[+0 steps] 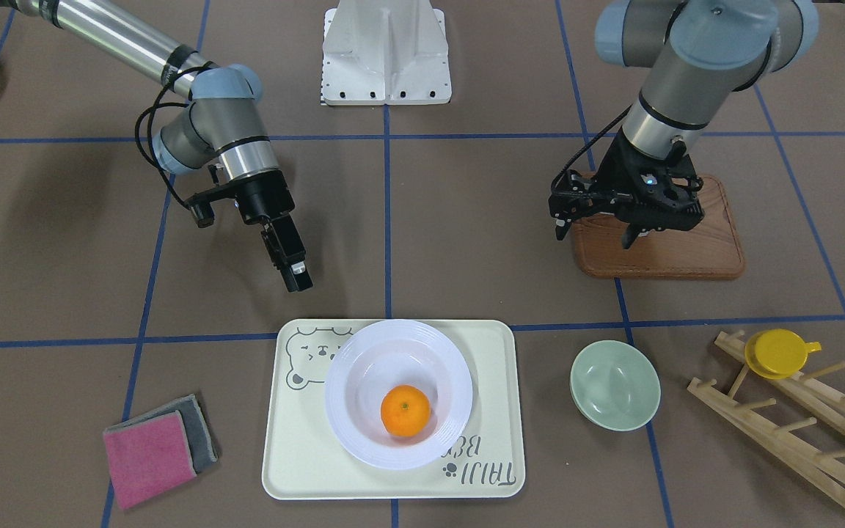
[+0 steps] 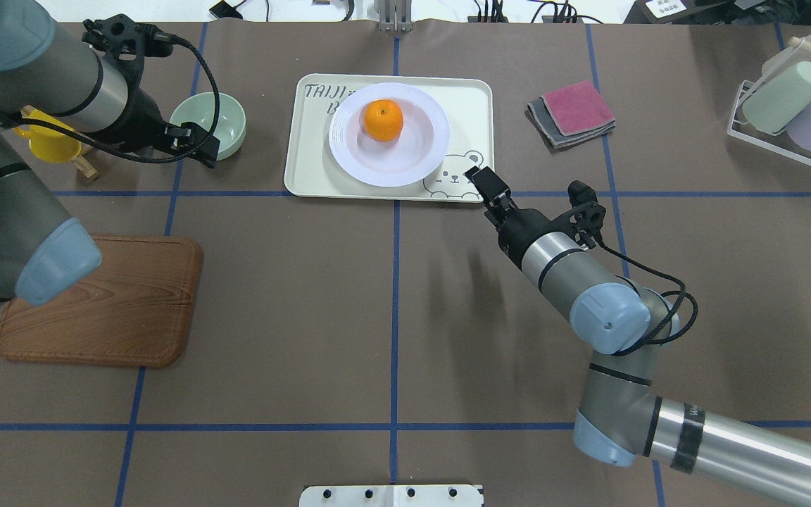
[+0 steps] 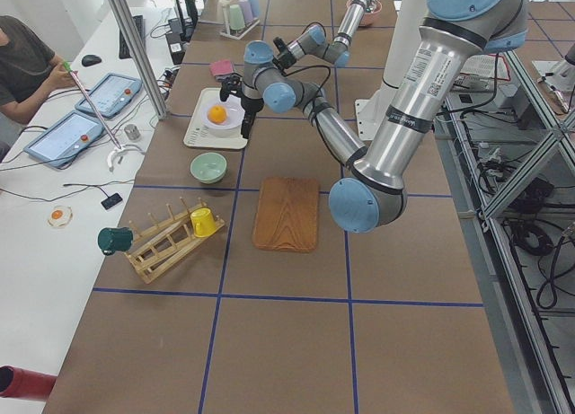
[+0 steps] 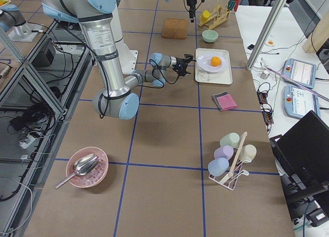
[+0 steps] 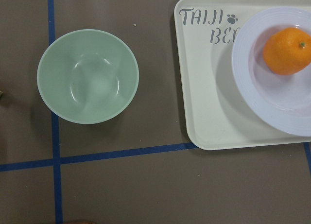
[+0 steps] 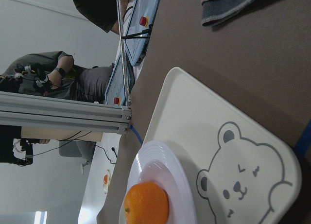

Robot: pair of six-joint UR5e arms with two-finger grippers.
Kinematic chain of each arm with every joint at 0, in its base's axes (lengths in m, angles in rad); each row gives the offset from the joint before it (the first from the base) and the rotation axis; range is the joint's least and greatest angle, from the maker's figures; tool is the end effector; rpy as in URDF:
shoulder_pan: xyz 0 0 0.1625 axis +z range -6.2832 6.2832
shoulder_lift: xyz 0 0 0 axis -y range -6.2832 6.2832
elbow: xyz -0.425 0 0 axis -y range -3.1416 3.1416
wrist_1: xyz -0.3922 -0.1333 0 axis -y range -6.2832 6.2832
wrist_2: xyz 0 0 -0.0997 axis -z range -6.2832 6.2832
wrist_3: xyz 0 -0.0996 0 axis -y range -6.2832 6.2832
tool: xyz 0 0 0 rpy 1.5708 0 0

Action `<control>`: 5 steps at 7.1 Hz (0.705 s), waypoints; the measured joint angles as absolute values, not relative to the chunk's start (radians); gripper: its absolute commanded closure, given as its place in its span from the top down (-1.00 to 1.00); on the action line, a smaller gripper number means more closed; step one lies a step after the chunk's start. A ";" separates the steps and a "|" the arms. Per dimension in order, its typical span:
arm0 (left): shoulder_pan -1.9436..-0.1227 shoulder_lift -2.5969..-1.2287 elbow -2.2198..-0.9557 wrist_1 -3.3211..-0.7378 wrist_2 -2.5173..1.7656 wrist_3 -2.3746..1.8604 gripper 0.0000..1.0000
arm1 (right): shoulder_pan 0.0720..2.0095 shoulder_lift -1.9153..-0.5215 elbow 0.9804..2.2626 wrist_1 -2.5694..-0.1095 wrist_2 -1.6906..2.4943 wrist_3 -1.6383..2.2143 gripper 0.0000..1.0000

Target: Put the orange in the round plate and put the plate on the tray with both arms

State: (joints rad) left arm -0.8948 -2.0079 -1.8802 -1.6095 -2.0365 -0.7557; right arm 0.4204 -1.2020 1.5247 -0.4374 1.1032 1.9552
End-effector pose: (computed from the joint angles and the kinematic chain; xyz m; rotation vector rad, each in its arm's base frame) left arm 0.3071 -0.5244 0.2737 0.2916 0.8380 0.1084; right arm -0.4978 -0.4177 0.3457 0.4265 -1.4884 0.9850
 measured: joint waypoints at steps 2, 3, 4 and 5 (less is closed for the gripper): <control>-0.946 -1.922 -1.915 -1.586 -2.041 -0.486 1.00 | 0.553 -1.277 1.559 -0.443 1.433 1.581 1.00; -0.972 -1.878 -1.930 -1.582 -2.042 -0.367 1.00 | 0.698 -1.308 1.554 -0.463 1.681 1.405 1.00; -1.000 -1.841 -1.936 -1.579 -2.043 -0.257 1.00 | 0.851 -1.329 1.546 -0.526 1.915 1.197 1.00; -1.046 -1.806 -1.932 -1.578 -2.067 -0.157 1.00 | 0.985 -1.347 1.546 -0.653 2.096 0.934 1.00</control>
